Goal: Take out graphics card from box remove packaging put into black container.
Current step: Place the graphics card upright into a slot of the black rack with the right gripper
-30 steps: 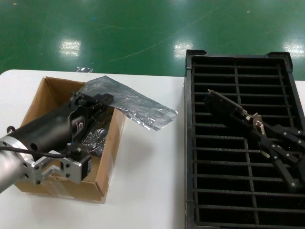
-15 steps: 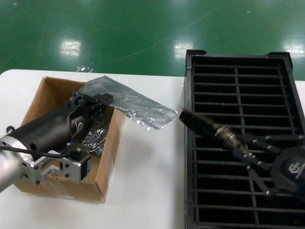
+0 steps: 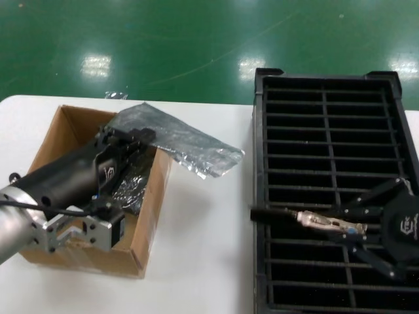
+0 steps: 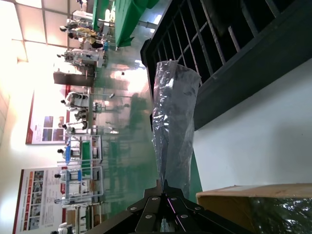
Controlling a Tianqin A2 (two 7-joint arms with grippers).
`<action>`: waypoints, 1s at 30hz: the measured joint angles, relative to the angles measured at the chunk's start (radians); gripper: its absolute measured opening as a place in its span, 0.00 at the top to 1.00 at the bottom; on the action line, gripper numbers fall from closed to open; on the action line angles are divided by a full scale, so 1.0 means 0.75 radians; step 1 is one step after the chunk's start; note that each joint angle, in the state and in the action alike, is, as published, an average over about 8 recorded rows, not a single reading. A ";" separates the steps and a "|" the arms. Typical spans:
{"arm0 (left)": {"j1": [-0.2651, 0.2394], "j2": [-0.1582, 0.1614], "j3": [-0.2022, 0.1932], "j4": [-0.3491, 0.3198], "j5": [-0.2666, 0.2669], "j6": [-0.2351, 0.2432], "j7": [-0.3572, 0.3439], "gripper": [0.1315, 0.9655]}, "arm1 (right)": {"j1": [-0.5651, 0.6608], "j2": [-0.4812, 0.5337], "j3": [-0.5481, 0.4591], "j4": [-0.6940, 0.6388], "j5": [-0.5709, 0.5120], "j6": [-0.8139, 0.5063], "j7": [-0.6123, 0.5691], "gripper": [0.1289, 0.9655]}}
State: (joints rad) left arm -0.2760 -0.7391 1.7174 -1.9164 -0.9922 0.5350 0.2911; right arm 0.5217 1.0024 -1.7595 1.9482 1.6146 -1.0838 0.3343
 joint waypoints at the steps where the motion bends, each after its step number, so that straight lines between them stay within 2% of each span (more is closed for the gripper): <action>1: 0.000 0.000 0.000 0.000 0.000 0.000 0.000 0.99 | 0.046 0.001 -0.019 -0.004 0.002 -0.050 0.016 0.93; 5: 0.000 0.000 0.000 0.000 0.000 0.000 0.000 0.99 | 0.208 -0.012 -0.094 -0.034 -0.001 -0.231 0.071 0.93; 9: 0.000 0.000 0.000 0.000 0.000 0.000 0.000 0.99 | 0.305 -0.035 -0.142 -0.070 -0.029 -0.335 0.103 0.93; 22: 0.000 0.000 0.000 0.000 0.000 0.000 0.000 0.99 | 0.345 -0.049 -0.165 -0.092 -0.053 -0.372 0.117 0.93; 30: 0.000 0.000 0.000 0.000 0.000 0.000 0.000 0.99 | 0.484 -0.077 -0.264 -0.185 -0.018 -0.536 0.123 0.93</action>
State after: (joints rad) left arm -0.2760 -0.7391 1.7174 -1.9164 -0.9922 0.5350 0.2911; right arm 0.8849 0.9449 -1.9577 1.8097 1.6012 -1.4855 0.4263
